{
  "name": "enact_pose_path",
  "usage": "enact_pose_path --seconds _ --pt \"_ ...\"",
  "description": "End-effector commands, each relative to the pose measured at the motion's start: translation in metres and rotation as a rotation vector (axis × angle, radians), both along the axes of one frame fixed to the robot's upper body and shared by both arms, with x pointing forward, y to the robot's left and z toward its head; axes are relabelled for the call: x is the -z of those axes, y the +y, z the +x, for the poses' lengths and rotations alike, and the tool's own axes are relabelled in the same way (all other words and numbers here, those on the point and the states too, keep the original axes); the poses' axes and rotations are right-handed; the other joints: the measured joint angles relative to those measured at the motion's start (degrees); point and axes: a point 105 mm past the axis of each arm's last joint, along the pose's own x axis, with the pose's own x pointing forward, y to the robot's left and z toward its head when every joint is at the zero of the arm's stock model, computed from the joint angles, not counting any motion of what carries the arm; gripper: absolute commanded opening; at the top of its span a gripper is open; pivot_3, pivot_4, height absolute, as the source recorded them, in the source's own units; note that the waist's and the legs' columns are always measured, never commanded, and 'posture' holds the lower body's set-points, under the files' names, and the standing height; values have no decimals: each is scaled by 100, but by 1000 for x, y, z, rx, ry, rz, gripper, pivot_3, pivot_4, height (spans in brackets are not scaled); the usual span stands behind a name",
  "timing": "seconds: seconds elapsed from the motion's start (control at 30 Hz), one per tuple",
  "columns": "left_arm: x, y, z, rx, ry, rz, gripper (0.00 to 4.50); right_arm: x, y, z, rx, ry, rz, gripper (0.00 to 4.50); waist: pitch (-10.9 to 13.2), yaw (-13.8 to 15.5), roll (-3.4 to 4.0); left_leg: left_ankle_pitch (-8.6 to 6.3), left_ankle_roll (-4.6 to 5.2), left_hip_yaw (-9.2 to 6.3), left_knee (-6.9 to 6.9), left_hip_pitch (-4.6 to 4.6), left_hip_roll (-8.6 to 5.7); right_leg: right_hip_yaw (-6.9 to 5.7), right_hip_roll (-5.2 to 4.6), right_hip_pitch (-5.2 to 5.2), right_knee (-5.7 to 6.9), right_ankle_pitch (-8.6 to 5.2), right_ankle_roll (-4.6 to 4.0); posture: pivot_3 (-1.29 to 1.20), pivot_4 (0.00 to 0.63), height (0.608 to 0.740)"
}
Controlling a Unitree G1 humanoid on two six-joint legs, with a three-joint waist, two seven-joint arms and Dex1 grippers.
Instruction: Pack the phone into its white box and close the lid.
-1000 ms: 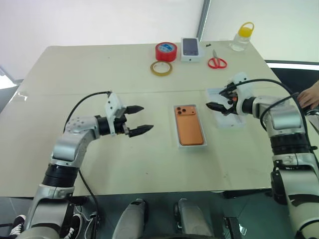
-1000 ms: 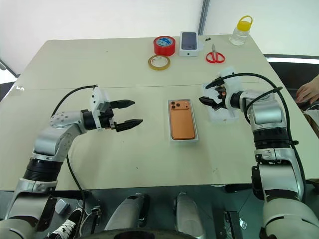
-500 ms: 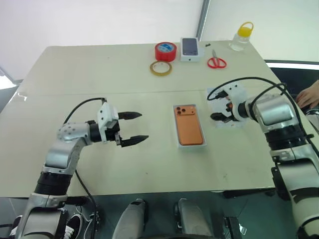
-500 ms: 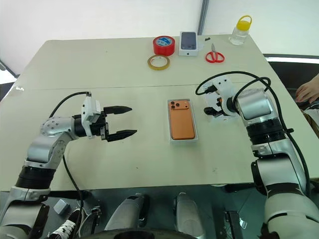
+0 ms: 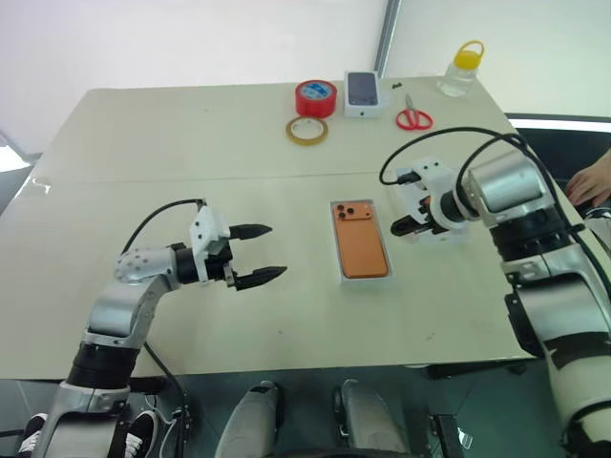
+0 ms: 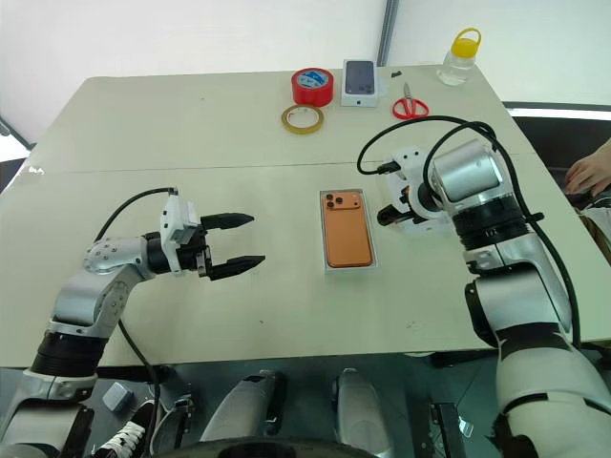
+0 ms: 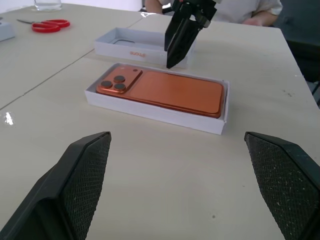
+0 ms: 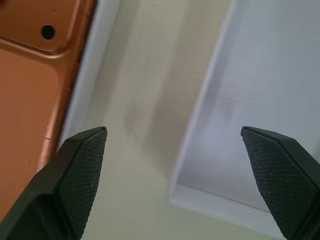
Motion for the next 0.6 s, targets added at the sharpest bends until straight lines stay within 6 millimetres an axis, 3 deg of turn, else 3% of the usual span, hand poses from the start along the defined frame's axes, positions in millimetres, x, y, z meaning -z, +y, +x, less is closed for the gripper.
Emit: enact_pose_path --seconds 0.03,0.6 --pt "-17 -2 -5 11 -95 -30 4500 -23 8 8 10 -70 28 4488 0 8 0 0 0 1 0 0 0 0 0 0 0 0 0 0 150 740" --pt "-19 -3 -11 19 -100 -54 4500 -7 2 19 72 -94 -2 4488 0 2 1 0 0 3 -3 0 0 0 0 0 0 0 0 0 150 740"
